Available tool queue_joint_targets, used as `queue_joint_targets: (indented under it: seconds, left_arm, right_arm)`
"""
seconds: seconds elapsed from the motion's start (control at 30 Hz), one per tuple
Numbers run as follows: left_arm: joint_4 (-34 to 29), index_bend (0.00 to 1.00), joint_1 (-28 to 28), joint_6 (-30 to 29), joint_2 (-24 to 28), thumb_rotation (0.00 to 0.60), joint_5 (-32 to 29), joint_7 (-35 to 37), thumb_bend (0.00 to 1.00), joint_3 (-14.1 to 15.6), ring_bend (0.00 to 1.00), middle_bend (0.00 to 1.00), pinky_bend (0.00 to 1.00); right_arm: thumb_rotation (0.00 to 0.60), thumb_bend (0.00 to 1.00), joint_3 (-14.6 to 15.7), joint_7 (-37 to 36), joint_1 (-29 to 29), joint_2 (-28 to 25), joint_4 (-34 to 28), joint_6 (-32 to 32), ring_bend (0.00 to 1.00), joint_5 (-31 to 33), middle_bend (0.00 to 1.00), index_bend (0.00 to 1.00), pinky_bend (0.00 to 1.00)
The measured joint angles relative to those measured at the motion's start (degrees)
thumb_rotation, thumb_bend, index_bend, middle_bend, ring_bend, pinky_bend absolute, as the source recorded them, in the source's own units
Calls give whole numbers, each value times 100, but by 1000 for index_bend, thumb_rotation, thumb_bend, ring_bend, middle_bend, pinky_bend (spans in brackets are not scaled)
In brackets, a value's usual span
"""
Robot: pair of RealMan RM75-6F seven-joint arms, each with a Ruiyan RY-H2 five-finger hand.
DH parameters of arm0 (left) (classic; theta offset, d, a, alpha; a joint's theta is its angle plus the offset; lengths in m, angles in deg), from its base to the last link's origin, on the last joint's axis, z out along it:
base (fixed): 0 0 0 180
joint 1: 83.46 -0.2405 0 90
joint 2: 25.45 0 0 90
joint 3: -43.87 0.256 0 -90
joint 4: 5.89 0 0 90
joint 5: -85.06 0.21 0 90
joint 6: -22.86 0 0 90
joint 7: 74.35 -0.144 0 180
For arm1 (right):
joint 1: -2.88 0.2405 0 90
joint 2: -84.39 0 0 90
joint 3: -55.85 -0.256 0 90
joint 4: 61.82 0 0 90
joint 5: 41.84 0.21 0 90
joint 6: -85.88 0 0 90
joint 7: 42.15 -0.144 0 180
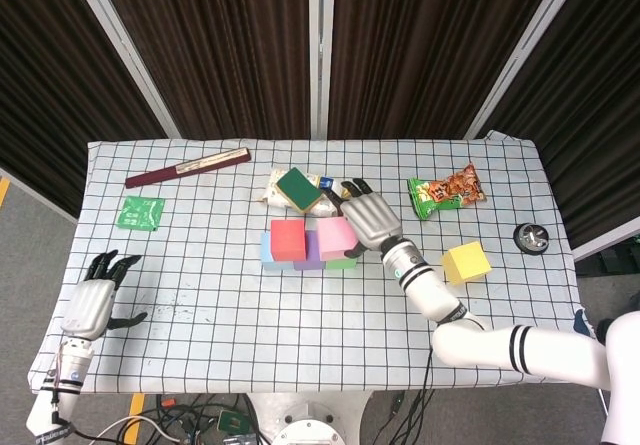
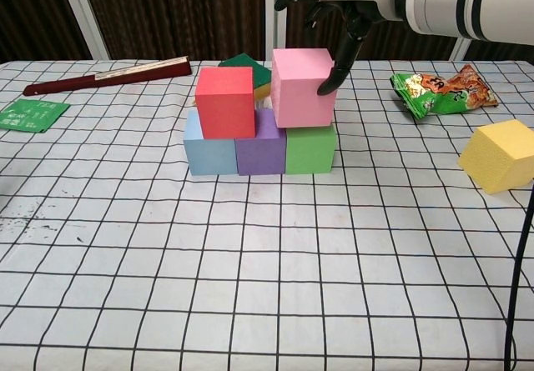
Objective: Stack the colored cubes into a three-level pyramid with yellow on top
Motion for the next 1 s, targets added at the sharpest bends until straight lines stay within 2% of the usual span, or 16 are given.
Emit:
queue_joint_targets:
  seconds: [0.37, 1.0]
  left_arm:
    - [10, 156, 8, 31, 0, 600, -10, 36, 0, 1, 25, 187, 36]
    - [11, 156, 21, 51, 11, 600, 2, 104, 0, 4, 25, 187, 36]
  right_arm:
    - [600, 20, 133, 179, 393, 118, 199, 108, 60, 310, 470, 0, 0]
    - [600, 20, 293, 274, 630, 285, 324, -65, 60, 726, 452, 0, 0]
